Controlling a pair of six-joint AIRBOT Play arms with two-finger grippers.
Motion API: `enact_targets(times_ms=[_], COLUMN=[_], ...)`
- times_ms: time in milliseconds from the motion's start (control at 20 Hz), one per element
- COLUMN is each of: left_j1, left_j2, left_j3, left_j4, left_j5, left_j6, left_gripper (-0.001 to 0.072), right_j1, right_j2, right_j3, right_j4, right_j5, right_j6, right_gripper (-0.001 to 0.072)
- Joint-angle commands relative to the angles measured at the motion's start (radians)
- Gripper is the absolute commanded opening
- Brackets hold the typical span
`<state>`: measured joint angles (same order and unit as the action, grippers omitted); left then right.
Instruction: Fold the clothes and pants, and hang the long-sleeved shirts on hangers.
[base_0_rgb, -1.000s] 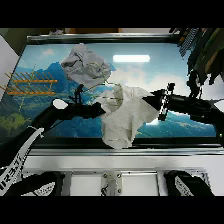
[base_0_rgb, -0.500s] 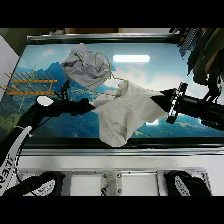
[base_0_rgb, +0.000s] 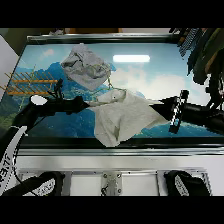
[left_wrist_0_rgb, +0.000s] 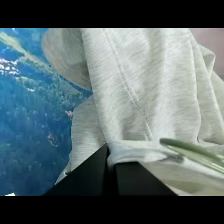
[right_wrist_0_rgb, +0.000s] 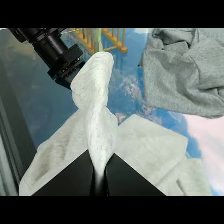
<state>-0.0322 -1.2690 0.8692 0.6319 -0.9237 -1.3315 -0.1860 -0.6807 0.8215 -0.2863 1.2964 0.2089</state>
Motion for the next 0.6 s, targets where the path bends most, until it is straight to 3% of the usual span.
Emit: enact_targets(times_ms=[0,250,550], left_j1=[0.021,-0.055,-0.082], left_j2=[0.000,0.000,0.000], left_j3=[0.001,0.001,0.001], left_j4=[0.005,0.005,0.005], left_j5=[0.016,0.000,0.038], left_j6=[0.000,0.023,0.026], left_gripper=[0.0014,0.0014,0.0014], right_j1=[0.000,0.001,0.001], right_j2=[0.010,0.010,0.010], right_j3=[0.001,0.001,0.002], right_j4=[-0.006,0.094,0.129], right_j5=[0.011,-0.064,-0.042], right_j6=[0.024,0.024,0.029], right_gripper=[0.0009,0.0009,0.0008])
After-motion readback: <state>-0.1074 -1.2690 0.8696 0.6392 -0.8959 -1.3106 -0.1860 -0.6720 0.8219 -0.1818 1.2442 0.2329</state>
